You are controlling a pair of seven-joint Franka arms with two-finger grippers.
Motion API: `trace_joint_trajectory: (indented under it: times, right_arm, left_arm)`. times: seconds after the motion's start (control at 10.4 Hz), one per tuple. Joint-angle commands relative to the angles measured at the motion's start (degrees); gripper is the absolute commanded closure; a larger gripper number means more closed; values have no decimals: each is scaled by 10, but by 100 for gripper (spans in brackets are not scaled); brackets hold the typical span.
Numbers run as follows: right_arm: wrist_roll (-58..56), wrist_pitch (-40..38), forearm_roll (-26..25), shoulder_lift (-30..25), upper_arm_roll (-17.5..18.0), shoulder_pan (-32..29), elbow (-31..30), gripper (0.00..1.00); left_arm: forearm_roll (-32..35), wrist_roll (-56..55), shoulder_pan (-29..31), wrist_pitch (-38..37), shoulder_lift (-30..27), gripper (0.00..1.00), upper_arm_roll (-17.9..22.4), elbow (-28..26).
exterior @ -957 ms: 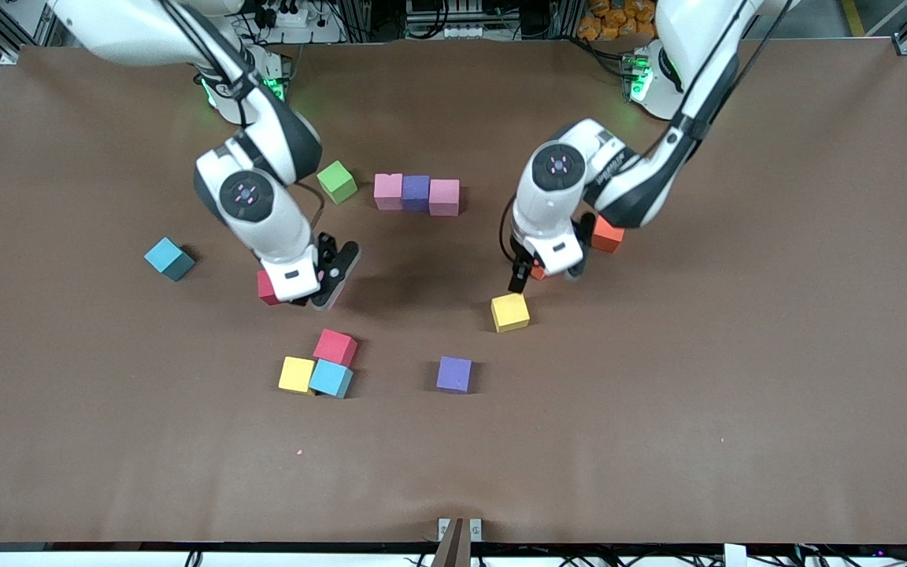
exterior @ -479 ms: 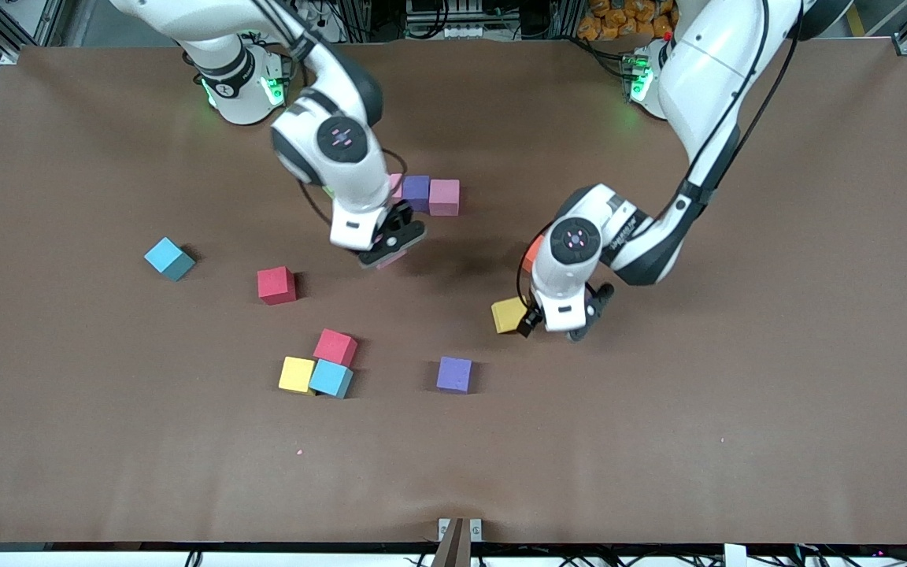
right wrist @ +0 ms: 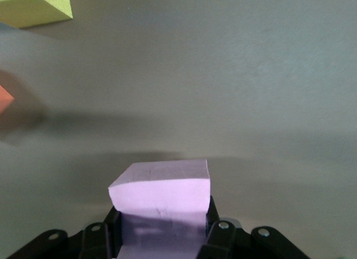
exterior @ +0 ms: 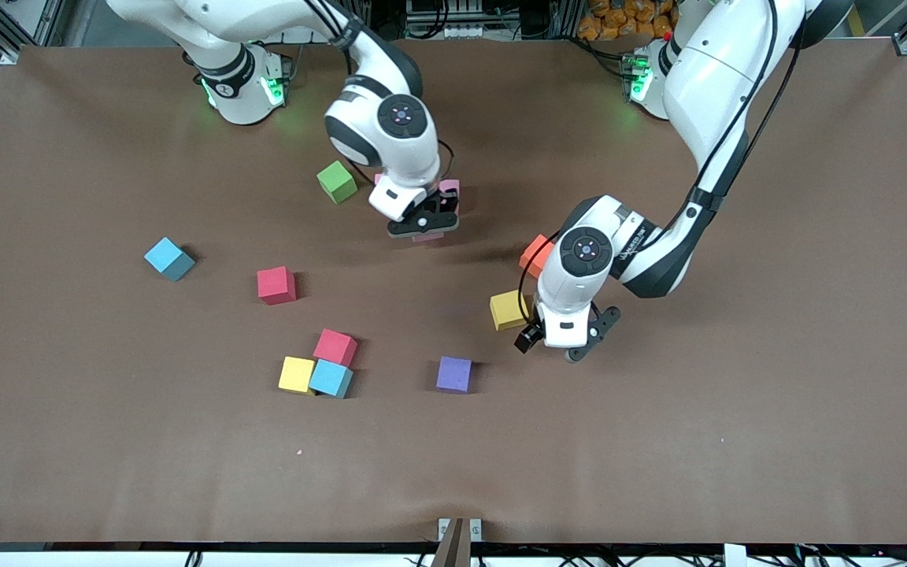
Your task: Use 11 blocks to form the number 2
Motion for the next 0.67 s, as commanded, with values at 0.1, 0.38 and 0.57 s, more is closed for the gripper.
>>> trace_joint_trajectory:
  times: [0.1,0.38,0.57]
  right_arm:
    - [41,21,-4,62,-28,39,49,88]
    - [43,20,-3,67,-33,48,48,88]
    - [42,15,-3,67,-33,57,46,89]
  left_arm:
    - [46,62,-13,-9,18,0,-1,12]
    - [39,121,-21,-8,23,0,-3,19]
    - [38,121,-28,-8,23,0,-4,27]
